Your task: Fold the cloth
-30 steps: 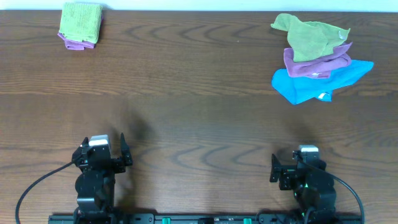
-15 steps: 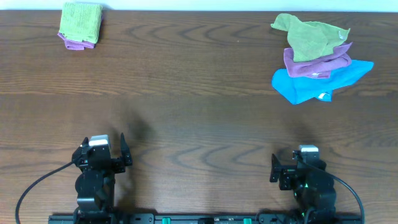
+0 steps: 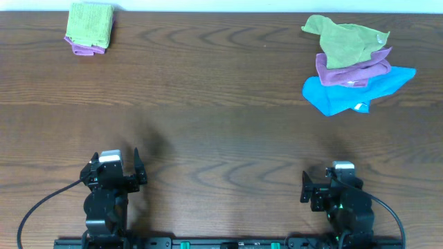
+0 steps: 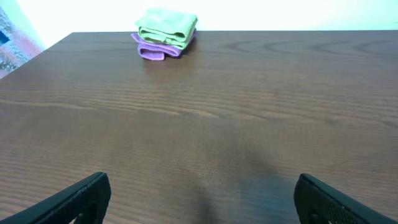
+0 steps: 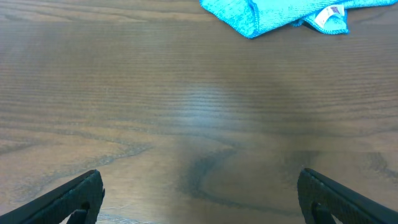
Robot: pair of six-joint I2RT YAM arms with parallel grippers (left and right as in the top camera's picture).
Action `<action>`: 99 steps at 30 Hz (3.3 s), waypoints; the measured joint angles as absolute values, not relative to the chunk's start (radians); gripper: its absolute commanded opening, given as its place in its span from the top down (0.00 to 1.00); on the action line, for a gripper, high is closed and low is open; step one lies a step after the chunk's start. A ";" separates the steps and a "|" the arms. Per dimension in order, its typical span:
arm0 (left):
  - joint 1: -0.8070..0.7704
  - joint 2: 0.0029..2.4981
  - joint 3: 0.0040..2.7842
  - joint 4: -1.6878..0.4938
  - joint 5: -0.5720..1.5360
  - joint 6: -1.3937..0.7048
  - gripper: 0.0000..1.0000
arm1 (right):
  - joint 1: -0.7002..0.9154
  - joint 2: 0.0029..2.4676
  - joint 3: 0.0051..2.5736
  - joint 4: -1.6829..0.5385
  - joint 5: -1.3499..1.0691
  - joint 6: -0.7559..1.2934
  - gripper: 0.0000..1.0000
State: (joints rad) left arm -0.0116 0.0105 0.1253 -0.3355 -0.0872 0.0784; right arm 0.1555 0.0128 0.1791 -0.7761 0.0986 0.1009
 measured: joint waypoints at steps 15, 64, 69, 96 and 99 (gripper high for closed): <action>-0.012 0.010 0.125 -0.336 -0.087 0.078 0.05 | 0.155 0.013 0.169 -0.614 0.098 0.187 0.01; -0.012 0.010 0.125 -0.335 -0.090 0.078 0.05 | -0.281 1.819 0.882 0.189 -0.109 0.510 0.04; -0.012 0.010 0.125 -0.335 -0.090 0.078 0.05 | -0.282 1.828 0.883 0.142 -0.113 0.507 0.07; -0.012 0.010 0.125 -0.336 -0.090 0.078 0.05 | -0.215 1.769 1.177 -0.089 -0.435 0.423 0.99; -0.012 0.010 0.125 -0.336 -0.090 0.078 0.05 | -0.121 1.738 1.303 -0.204 -0.465 0.376 0.99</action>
State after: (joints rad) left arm -0.0116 0.0101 0.1253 -0.3355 -0.0898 0.0784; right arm -0.1207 1.7382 1.3033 -0.2035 -0.4652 0.3756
